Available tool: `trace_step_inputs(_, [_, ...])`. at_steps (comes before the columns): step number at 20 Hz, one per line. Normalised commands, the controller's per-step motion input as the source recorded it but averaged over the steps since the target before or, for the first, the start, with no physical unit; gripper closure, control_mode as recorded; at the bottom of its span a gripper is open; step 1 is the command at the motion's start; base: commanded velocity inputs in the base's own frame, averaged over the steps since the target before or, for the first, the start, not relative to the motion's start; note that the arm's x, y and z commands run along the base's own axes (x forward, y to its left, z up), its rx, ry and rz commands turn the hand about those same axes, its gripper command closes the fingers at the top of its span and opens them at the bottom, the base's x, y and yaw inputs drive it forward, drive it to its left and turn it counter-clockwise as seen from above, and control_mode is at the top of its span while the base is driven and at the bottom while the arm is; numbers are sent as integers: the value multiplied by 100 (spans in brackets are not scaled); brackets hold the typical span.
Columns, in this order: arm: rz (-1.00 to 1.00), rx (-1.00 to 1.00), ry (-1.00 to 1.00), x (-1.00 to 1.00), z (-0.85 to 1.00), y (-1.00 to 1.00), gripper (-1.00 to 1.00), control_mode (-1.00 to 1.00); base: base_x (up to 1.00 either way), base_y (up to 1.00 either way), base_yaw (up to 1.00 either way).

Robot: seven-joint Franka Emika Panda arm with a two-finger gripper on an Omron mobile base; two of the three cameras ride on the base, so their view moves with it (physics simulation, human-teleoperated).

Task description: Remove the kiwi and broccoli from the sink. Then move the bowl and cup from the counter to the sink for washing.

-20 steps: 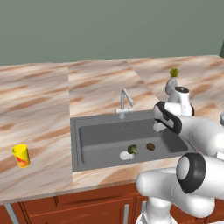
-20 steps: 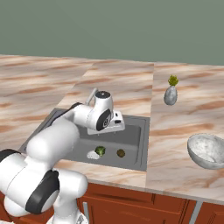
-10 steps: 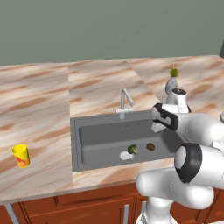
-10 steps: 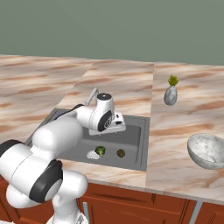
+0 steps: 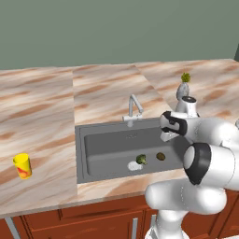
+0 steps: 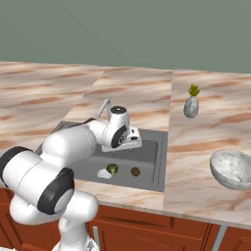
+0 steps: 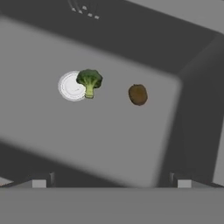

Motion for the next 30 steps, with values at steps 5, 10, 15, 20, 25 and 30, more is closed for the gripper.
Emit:
trace_step_inputs(5, [0, 0, 0, 13, -12, -6, -100, -100, 0, 0, 0])
trace_step_inputs(10, [0, 0, 0, 11, -12, -8, -100, -100, 0, 0, 0])
trace_step_inputs(15, [0, 0, 0, 11, -13, -5, -100, -100, 0, 0, 0])
trace_step_inputs(20, [0, 0, -3, 12, -11, -4, -100, -100, 0, 0, 0])
trace_step_inputs(25, [0, 0, -2, 13, -11, -3, -100, -100, 0, 0, 0])
trace_step_inputs(30, [0, 0, 0, 11, -12, -3, -100, -100, 0, 0, 0])
